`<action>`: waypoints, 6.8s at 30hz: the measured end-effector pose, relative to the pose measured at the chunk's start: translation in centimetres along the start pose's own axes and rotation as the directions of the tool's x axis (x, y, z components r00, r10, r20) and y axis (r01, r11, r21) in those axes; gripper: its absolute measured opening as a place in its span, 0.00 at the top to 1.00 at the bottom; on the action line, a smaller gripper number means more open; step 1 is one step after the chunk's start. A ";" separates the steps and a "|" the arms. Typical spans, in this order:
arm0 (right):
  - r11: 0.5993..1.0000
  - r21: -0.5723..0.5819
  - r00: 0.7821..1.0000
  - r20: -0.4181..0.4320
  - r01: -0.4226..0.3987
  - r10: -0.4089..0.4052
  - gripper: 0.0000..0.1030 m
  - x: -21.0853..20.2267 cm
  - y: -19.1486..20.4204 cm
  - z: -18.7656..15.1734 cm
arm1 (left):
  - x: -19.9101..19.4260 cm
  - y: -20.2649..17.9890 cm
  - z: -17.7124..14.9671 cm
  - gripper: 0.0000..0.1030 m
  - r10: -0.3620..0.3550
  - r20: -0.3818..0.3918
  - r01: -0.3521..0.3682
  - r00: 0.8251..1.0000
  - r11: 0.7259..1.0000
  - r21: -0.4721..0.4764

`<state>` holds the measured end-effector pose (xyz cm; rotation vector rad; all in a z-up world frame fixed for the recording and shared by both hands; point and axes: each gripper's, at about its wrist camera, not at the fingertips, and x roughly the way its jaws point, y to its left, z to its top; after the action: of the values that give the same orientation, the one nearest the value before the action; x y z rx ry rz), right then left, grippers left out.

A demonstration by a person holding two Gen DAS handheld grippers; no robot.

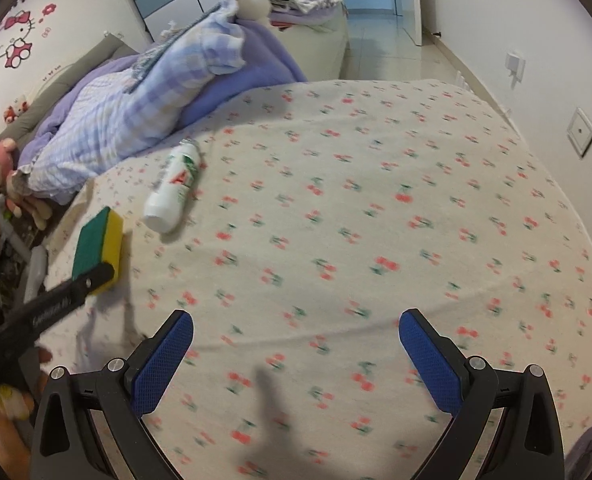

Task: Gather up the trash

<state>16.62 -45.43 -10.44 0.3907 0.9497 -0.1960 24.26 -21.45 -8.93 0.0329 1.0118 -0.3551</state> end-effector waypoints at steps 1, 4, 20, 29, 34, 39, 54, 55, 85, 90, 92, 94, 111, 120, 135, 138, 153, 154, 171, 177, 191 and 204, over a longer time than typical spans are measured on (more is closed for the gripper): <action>1.000 0.002 1.000 -0.002 -0.014 0.014 0.00 0.3 0.8 0.3 | -0.5 0.6 -0.1 0.46 -0.006 0.000 0.006 1.000 1.000 -0.008; 0.999 0.007 0.999 -0.023 -0.046 0.046 0.00 1.2 2.8 0.9 | -2.1 2.8 -0.4 0.46 -0.007 0.002 0.008 1.000 1.000 -0.022; 0.998 -0.059 0.997 0.072 -0.031 0.035 0.20 7.8 11.7 4.7 | -7.3 14.5 -2.4 0.47 -0.036 -0.025 0.030 0.999 0.978 -0.204; 0.990 -0.092 0.994 -0.007 -0.111 0.110 0.62 9.5 12.7 4.6 | -8.9 17.0 -2.7 0.47 -0.016 -0.018 0.012 1.000 0.978 -0.209; 0.975 -0.127 0.983 0.001 -0.185 0.186 0.62 6.5 13.0 4.1 | -10.6 17.9 -3.1 0.47 -0.010 0.011 0.012 1.000 0.981 -0.192; 0.950 -0.225 0.975 0.001 -0.218 0.223 0.62 2.7 14.0 2.9 | -11.7 19.2 -4.0 0.47 -0.014 0.019 0.017 1.000 0.982 -0.187; 0.888 -0.344 0.950 -0.056 -0.306 0.306 0.63 -3.8 15.8 -1.4 | -15.6 25.8 -7.9 0.46 0.042 0.033 -0.033 0.999 0.972 -0.231; 0.881 -0.351 0.946 -0.057 -0.317 0.318 0.63 -4.2 16.2 -1.5 | -15.7 26.4 -8.2 0.46 0.050 0.024 -0.042 0.998 0.970 -0.238; 0.667 -0.452 0.804 -0.264 -0.591 0.533 0.63 -2.1 37.4 -7.4 | -17.4 36.6 -13.2 0.14 0.246 -0.156 -0.285 0.957 0.901 -0.328; 0.639 -0.418 0.764 -0.349 -0.645 0.542 0.63 0.1 40.8 -9.2 | -17.5 37.9 -13.9 0.14 0.246 -0.172 -0.293 0.954 0.888 -0.355; 0.634 -0.397 0.748 -0.381 -0.664 0.544 0.63 0.9 41.7 -9.9 | -17.7 38.2 -13.9 0.14 0.243 -0.171 -0.290 0.955 0.885 -0.364; 0.630 -0.374 0.730 -0.410 -0.681 0.547 0.63 1.7 42.6 -10.6 | -17.9 38.4 -13.9 0.14 0.240 -0.165 -0.286 0.957 0.884 -0.370; 0.711 -0.398 0.815 -0.305 -0.579 0.493 0.16 -1.0 39.4 -9.5 | -19.0 35.2 -14.2 0.03 0.190 -0.112 -0.219 0.975 0.903 -0.370; 0.805 -0.453 0.918 -0.086 -0.383 0.388 0.00 -8.9 33.0 -9.0 | -21.0 29.8 -15.1 0.01 0.210 -0.031 -0.209 0.977 0.931 -0.298; 0.913 -0.396 0.969 0.173 -0.097 0.178 0.00 -14.8 22.6 -15.4 | -24.4 21.6 -17.6 0.01 0.200 0.119 -0.170 0.973 0.960 -0.221; 0.929 -0.361 0.966 0.201 -0.079 0.161 0.00 -14.3 21.1 -16.3 | -24.6 20.9 -17.9 0.01 0.221 0.146 -0.184 0.964 0.956 -0.226; 0.937 -0.348 0.963 0.236 -0.039 0.128 0.00 -13.3 20.0 -16.9 | -23.6 18.2 -19.0 0.01 0.233 0.169 -0.206 0.958 0.965 -0.164; 0.936 -0.350 0.963 0.235 -0.039 0.128 0.00 -13.3 20.0 -17.0 | -23.7 18.2 -19.0 0.01 0.235 0.169 -0.207 0.957 0.964 -0.164; 0.939 -0.339 0.963 0.232 -0.050 0.135 0.00 -13.3 20.3 -17.1 | -23.8 18.3 -19.1 0.01 0.236 0.172 -0.208 0.957 0.964 -0.165; 0.940 -0.338 0.963 0.234 -0.050 0.136 0.00 -13.4 20.3 -17.2 | -23.7 18.5 -19.1 0.01 0.235 0.166 -0.207 0.958 0.963 -0.170; 0.940 -0.337 0.962 0.237 -0.050 0.136 0.00 -13.6 20.4 -17.2 | -23.5 18.5 -19.0 0.01 0.230 0.157 -0.202 0.961 0.964 -0.175; 0.940 -0.338 0.962 0.234 -0.052 0.137 0.00 -13.8 20.7 -17.4 | -23.6 18.6 -19.0 0.01 0.228 0.156 -0.201 0.961 0.964 -0.175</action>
<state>2.52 -19.51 -3.25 0.0971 0.6903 0.0044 3.00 6.19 -1.98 -0.0304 0.8496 -0.0763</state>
